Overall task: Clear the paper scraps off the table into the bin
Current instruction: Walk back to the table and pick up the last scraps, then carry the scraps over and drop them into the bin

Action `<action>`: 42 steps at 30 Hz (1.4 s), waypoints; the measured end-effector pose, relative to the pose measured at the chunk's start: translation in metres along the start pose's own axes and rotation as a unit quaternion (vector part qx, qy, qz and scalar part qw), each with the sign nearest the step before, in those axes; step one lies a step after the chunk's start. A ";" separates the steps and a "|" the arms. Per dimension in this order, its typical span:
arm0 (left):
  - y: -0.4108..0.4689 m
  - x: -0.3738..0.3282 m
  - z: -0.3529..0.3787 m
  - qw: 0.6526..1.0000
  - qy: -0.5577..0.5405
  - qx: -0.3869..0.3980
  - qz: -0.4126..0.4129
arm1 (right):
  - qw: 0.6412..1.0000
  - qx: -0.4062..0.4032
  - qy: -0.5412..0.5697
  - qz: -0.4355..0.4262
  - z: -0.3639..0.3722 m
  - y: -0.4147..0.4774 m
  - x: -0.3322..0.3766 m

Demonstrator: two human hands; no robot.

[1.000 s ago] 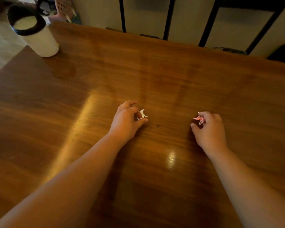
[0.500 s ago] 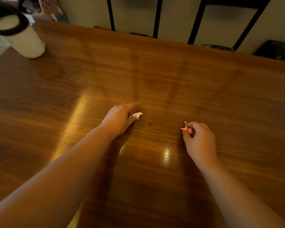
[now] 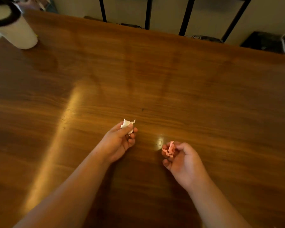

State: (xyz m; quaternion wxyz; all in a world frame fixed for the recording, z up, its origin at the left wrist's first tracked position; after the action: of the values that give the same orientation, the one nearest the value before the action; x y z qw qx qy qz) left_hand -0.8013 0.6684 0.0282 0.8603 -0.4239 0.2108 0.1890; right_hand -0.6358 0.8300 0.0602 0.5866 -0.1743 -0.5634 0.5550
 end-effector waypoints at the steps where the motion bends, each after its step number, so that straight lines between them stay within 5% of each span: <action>1: -0.012 0.011 0.002 1.000 -0.008 0.013 -0.012 | 0.999 0.019 0.022 0.014 -0.005 -0.007 -0.004; 8: -0.088 0.069 0.012 0.998 -0.034 0.006 -0.052 | 0.991 0.018 0.122 0.043 -0.043 -0.059 -0.015; 17: -0.185 0.139 0.024 0.995 -0.083 -0.034 -0.039 | 0.997 -0.038 0.049 0.054 -0.119 -0.145 -0.054; 34: -0.471 0.360 -0.038 0.929 -0.296 -0.214 0.054 | 0.944 0.058 -0.289 0.148 -0.223 -0.314 -0.205; 42: -0.588 0.427 -0.133 0.838 -0.416 -0.325 0.135 | 0.862 0.129 -0.457 0.175 -0.163 -0.339 -0.329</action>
State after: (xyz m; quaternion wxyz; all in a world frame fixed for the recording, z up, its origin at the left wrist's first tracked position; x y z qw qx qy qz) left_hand -0.1732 0.2887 0.1130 0.6457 -0.5279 -0.1851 0.5197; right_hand -0.2604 0.5100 0.1378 0.1737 0.0804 -0.6519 0.7337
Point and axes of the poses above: each hand's wrist, its own y-axis towards the middle knuckle, its own z-axis out of the palm, x = y × z, the point moved 1 cm from there along y, towards the middle knuckle, and after that the axes turned 8 degrees about -x, right-handed, at the moved point
